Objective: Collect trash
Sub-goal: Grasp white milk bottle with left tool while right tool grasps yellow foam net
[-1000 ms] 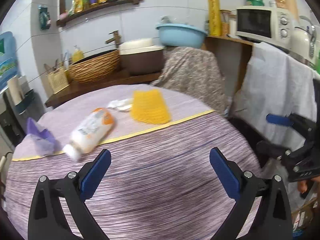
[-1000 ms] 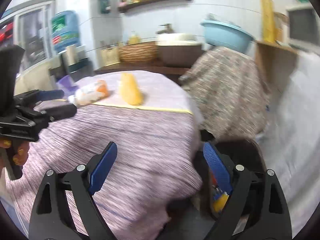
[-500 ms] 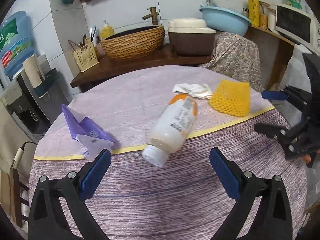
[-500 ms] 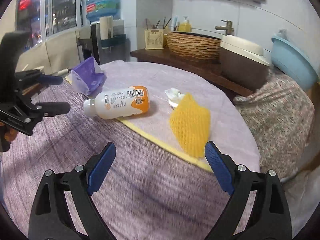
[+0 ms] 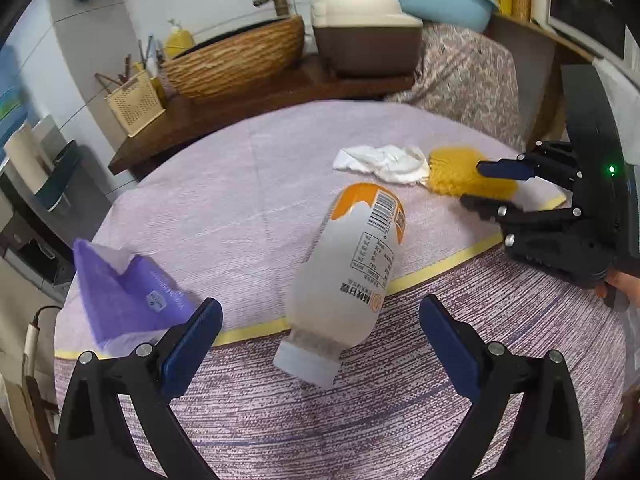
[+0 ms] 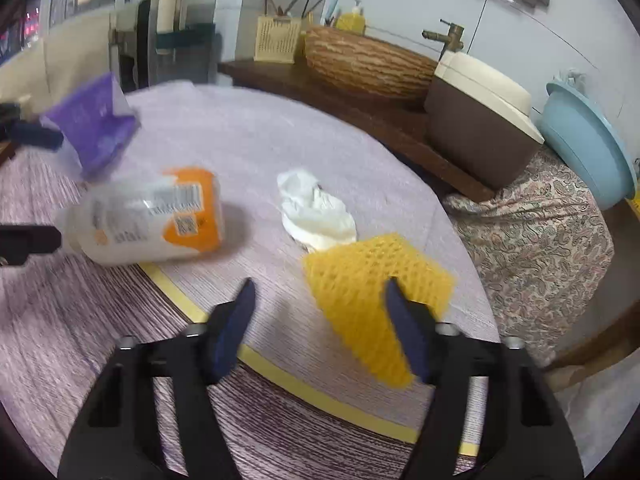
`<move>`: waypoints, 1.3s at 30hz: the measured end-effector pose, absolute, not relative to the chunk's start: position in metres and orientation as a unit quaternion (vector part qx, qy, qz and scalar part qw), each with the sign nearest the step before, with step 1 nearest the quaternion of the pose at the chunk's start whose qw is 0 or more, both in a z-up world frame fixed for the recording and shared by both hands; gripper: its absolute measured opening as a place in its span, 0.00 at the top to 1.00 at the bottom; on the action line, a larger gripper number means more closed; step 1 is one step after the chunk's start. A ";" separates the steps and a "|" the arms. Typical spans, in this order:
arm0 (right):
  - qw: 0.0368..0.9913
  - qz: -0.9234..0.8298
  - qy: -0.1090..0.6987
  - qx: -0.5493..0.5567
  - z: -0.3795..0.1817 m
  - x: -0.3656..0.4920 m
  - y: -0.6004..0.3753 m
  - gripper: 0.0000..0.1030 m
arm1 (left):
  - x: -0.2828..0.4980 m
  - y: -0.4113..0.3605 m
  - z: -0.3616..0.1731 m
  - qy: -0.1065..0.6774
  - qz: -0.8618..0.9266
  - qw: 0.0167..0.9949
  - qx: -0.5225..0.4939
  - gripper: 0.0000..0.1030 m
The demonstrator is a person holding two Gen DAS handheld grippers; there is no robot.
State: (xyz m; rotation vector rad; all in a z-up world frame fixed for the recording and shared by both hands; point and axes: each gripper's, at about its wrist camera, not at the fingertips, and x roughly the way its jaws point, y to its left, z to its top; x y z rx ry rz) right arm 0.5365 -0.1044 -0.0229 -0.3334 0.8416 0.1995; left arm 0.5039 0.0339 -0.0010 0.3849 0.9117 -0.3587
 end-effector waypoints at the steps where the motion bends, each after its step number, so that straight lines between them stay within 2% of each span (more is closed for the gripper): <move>1: 0.892 0.094 0.411 -0.160 -0.027 0.538 -0.106 0.78 | 0.507 0.029 -0.005 0.439 -0.166 0.860 0.198 0.05; 4: 0.895 0.085 0.415 -0.141 -0.034 0.538 -0.120 0.89 | 0.512 0.020 -0.015 0.450 -0.153 0.851 0.224 0.05; 9: 0.909 0.091 0.390 -0.112 -0.020 0.522 -0.133 0.93 | 0.517 0.012 -0.023 0.451 -0.145 0.845 0.248 0.05; 12: 0.915 0.101 0.376 -0.104 -0.010 0.507 -0.134 0.94 | 0.523 0.010 -0.027 0.461 -0.140 0.843 0.239 0.16; 15: 0.918 0.117 0.368 -0.092 -0.001 0.488 -0.136 0.94 | 0.526 0.008 -0.033 0.478 -0.143 0.838 0.222 0.33; 17: 0.918 0.125 0.364 -0.091 0.002 0.478 -0.135 0.94 | 0.523 0.006 -0.036 0.474 -0.134 0.840 0.230 0.36; 22: 0.922 0.141 0.352 -0.082 0.009 0.455 -0.137 0.94 | 0.515 0.003 -0.037 0.460 -0.128 0.847 0.235 0.36; 29: 0.926 0.163 0.334 -0.068 0.015 0.424 -0.139 0.94 | 0.488 0.014 -0.029 0.437 -0.131 0.870 0.185 0.36; 39: 0.935 0.182 0.301 -0.043 0.024 0.361 -0.147 0.94 | 0.408 0.029 -0.010 0.387 -0.170 0.902 0.086 0.36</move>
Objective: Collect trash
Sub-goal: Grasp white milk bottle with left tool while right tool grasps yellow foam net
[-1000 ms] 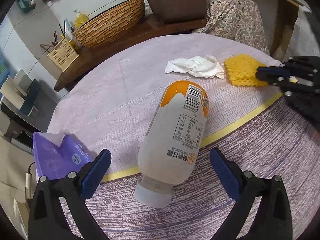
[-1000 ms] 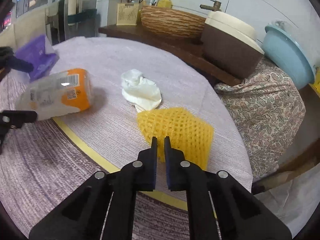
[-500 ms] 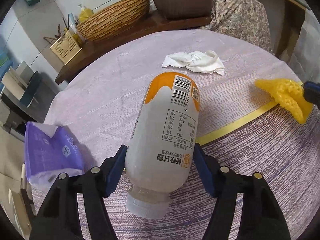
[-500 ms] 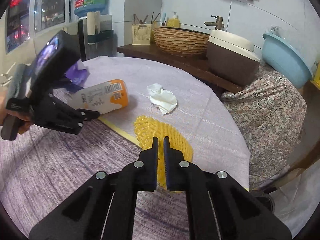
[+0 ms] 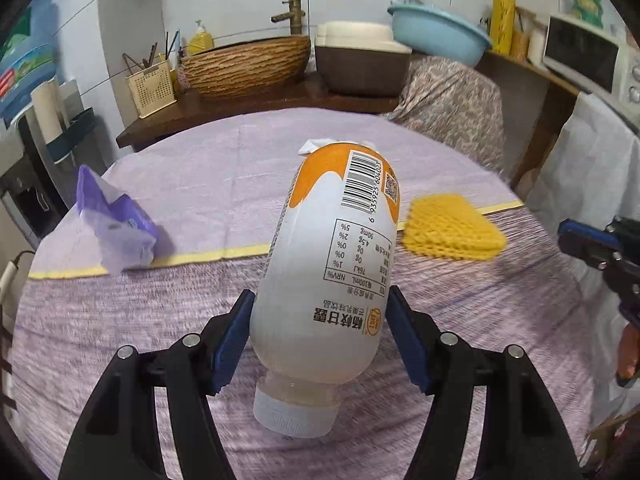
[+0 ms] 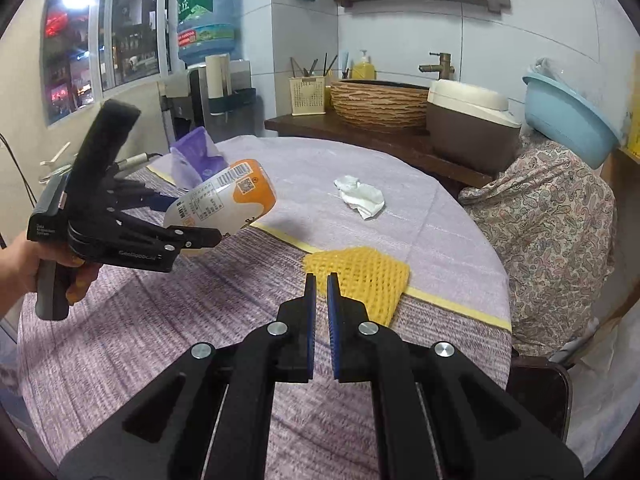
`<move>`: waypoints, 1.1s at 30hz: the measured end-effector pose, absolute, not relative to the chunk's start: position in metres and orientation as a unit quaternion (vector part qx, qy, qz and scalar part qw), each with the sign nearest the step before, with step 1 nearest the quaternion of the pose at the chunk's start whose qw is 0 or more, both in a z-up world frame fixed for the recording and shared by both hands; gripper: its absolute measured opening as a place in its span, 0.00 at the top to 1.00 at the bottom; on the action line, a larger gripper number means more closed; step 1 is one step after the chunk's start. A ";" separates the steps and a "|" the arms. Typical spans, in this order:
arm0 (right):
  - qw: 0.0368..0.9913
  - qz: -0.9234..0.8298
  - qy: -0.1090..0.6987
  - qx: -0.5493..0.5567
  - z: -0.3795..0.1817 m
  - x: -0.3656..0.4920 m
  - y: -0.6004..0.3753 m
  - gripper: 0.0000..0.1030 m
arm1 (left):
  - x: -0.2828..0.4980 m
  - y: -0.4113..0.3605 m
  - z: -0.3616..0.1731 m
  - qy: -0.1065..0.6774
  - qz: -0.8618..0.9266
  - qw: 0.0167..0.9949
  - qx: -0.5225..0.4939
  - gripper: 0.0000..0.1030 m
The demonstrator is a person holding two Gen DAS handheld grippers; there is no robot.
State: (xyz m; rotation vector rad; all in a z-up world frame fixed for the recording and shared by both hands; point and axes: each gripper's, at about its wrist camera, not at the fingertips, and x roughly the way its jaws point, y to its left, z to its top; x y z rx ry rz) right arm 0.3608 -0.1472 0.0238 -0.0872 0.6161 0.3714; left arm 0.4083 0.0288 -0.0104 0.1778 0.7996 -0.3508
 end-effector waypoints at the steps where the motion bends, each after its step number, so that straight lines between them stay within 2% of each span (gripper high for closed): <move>1: 0.936 0.180 0.298 -0.045 0.024 0.355 -0.148 0.94 | 0.399 0.028 -0.007 0.377 -0.175 0.906 0.083 0.36; 11: 0.950 0.154 0.271 -0.029 0.021 0.298 -0.177 0.94 | 0.336 -0.009 0.006 0.333 -0.236 0.911 0.064 0.36; 17: 0.948 0.148 0.281 0.011 0.014 0.298 -0.200 0.93 | 0.324 -0.025 0.009 0.325 -0.252 0.911 0.034 0.36; 18: 0.943 0.158 0.294 0.020 0.012 0.306 -0.201 0.88 | 0.321 -0.024 0.009 0.322 -0.248 0.913 0.036 0.36; 19: 0.939 0.164 0.301 0.024 0.010 0.311 -0.199 0.67 | 0.319 -0.023 0.009 0.320 -0.243 0.915 0.041 0.36; 20: 0.935 0.168 0.313 0.023 0.007 0.321 -0.195 0.51 | 0.317 -0.022 0.009 0.318 -0.238 0.916 0.046 0.36; 21: 0.934 0.168 0.316 0.020 0.005 0.327 -0.194 0.17 | 0.315 -0.020 0.009 0.317 -0.233 0.918 0.050 0.36; 22: 0.935 0.169 0.313 0.013 0.003 0.337 -0.189 0.14 | 0.314 -0.016 0.009 0.316 -0.226 0.920 0.052 0.36; 29: 0.905 0.176 0.382 -0.061 -0.022 0.423 -0.144 0.19 | 0.308 0.003 0.012 0.308 -0.196 0.929 0.061 0.36; 32: 0.897 0.173 0.399 -0.086 -0.031 0.446 -0.132 0.28 | 0.308 0.008 0.010 0.311 -0.189 0.929 0.064 0.36; 33: 0.896 0.167 0.401 -0.096 -0.034 0.451 -0.129 0.35 | 0.308 0.009 0.010 0.312 -0.186 0.929 0.063 0.36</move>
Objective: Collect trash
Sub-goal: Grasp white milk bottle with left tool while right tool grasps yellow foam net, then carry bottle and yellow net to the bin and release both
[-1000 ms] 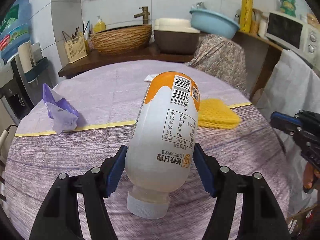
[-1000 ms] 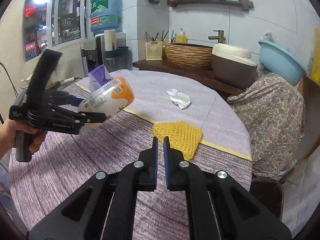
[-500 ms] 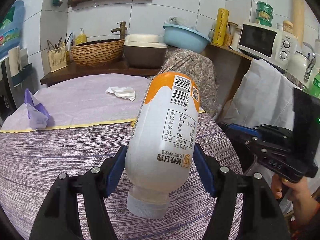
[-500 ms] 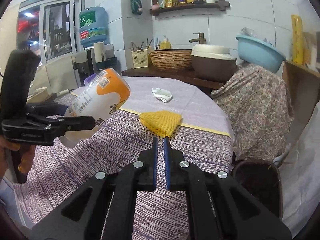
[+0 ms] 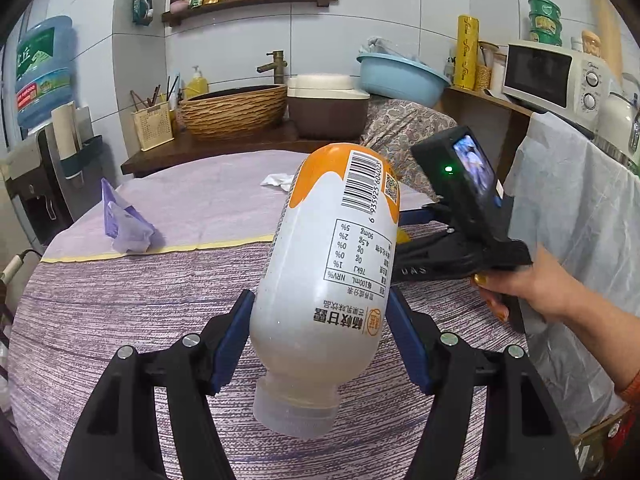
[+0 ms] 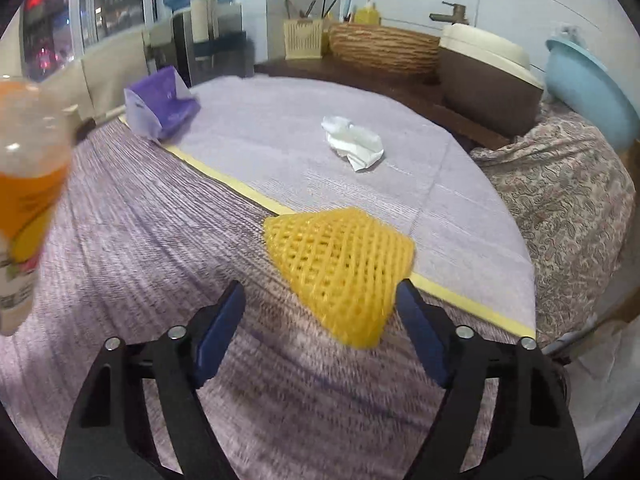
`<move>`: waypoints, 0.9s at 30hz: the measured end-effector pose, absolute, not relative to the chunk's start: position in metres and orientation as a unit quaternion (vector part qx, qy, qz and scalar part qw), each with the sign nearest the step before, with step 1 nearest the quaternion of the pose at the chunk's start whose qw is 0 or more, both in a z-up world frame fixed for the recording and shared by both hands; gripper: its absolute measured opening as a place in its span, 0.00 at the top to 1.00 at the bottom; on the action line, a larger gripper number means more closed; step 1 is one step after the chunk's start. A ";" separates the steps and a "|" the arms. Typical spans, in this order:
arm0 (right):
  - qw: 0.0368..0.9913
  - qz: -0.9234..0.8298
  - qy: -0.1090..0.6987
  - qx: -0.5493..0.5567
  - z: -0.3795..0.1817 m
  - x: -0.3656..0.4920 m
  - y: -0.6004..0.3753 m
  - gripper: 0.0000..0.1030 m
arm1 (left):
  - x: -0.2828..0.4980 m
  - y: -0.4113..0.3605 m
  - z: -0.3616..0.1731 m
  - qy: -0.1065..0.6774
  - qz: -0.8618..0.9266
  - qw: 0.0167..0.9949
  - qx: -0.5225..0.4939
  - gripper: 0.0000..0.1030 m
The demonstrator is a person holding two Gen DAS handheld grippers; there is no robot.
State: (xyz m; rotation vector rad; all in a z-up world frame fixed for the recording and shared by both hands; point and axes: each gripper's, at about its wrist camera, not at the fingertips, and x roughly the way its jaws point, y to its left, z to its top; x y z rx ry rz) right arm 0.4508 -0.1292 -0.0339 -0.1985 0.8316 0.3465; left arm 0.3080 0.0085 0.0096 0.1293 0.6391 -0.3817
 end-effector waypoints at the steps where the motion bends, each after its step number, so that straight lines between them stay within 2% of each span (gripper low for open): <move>1: 0.893 0.161 0.405 -0.109 -0.037 0.455 -0.126 0.46 | 0.308 0.010 0.009 0.314 -0.186 0.929 0.061 0.36; 2: 0.893 0.157 0.407 -0.115 -0.038 0.455 -0.125 0.52 | 0.308 0.011 0.008 0.315 -0.187 0.929 0.057 0.36; 3: 0.892 0.154 0.407 -0.121 -0.039 0.455 -0.124 0.63 | 0.308 0.011 0.007 0.315 -0.187 0.929 0.054 0.36; 5: 0.895 0.153 0.402 -0.118 -0.035 0.451 -0.128 0.73 | 0.308 0.012 0.005 0.317 -0.188 0.928 0.050 0.36; 7: 0.903 0.148 0.390 -0.106 -0.028 0.442 -0.137 0.87 | 0.308 0.011 0.004 0.317 -0.191 0.928 0.047 0.36; 17: 0.938 0.125 0.321 -0.025 0.007 0.375 -0.208 0.89 | 0.304 -0.013 0.006 0.309 -0.218 0.925 0.041 0.36; 27: 0.958 0.044 0.283 0.018 0.022 0.308 -0.305 0.89 | 0.302 -0.087 0.015 0.296 -0.281 0.911 0.052 0.36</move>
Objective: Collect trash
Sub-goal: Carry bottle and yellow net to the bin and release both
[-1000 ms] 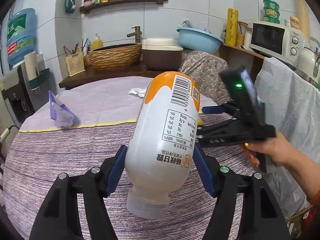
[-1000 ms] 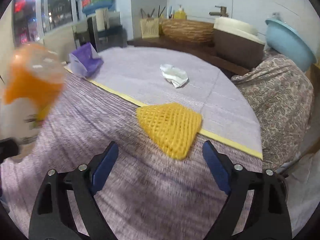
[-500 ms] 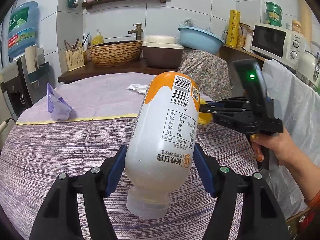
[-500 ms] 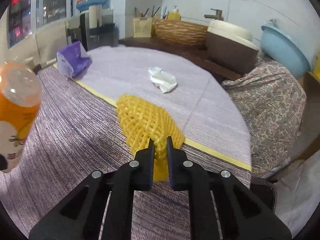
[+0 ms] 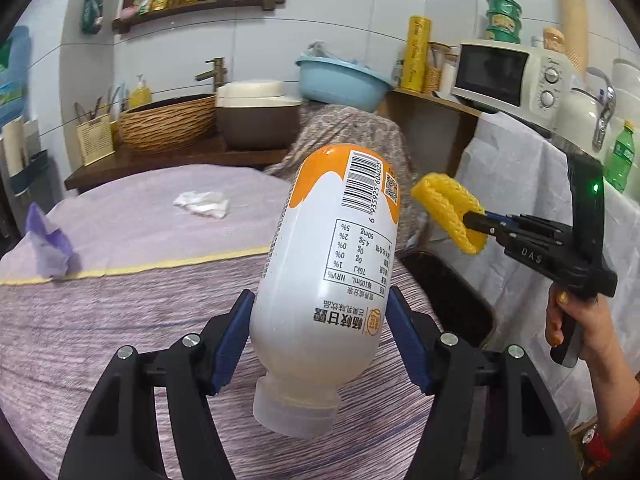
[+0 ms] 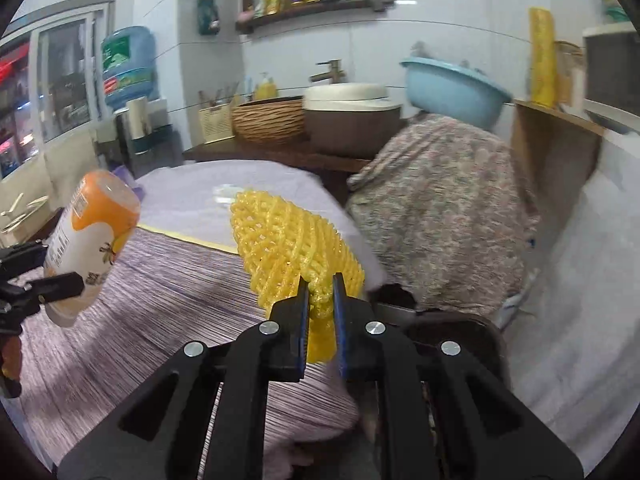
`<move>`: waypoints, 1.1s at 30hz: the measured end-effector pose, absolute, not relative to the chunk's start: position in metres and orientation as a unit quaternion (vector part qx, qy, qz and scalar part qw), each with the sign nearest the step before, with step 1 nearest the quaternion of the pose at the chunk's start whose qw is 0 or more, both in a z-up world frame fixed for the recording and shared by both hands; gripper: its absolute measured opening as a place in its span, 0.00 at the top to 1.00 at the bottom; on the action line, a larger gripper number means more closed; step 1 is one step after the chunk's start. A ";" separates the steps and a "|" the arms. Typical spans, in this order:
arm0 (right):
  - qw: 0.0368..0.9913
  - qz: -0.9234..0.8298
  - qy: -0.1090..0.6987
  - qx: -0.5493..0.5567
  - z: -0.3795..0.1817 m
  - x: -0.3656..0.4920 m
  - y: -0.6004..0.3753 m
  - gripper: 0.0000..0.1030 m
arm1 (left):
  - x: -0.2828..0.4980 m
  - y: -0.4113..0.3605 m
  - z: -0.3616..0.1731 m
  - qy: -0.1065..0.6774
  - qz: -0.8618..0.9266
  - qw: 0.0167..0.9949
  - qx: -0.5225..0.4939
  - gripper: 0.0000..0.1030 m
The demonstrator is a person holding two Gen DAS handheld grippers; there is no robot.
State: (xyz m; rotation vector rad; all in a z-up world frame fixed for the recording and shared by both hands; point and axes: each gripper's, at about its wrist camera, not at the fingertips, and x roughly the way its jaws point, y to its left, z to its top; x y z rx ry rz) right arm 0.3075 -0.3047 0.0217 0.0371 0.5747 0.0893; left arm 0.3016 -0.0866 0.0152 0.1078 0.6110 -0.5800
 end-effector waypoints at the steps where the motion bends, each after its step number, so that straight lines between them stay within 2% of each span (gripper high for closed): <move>1: 0.958 0.027 0.284 0.015 0.019 0.301 -0.316 0.89 | 0.300 -0.094 0.016 0.294 -0.287 0.910 0.056 0.36; 12: 0.941 -0.055 0.331 0.041 -0.039 0.278 -0.390 0.89 | 0.309 -0.181 0.012 0.304 -0.352 0.883 0.058 0.36; 23: 0.908 -0.087 0.399 0.089 -0.129 0.311 -0.430 0.87 | 0.321 -0.237 -0.001 0.318 -0.370 0.870 0.073 0.36; 24: 0.904 -0.088 0.408 0.095 -0.138 0.315 -0.432 0.82 | 0.322 -0.241 -0.003 0.320 -0.370 0.869 0.076 0.36; 26: 0.895 -0.099 0.424 0.100 -0.158 0.323 -0.437 0.57 | 0.324 -0.248 -0.005 0.324 -0.372 0.866 0.080 0.36; 27: 0.892 -0.107 0.428 0.100 -0.165 0.325 -0.437 0.39 | 0.324 -0.250 -0.006 0.324 -0.373 0.866 0.082 0.36; 33: 0.895 -0.108 0.420 0.106 -0.164 0.309 -0.431 0.36 | 0.329 -0.269 -0.010 0.331 -0.380 0.859 0.093 0.36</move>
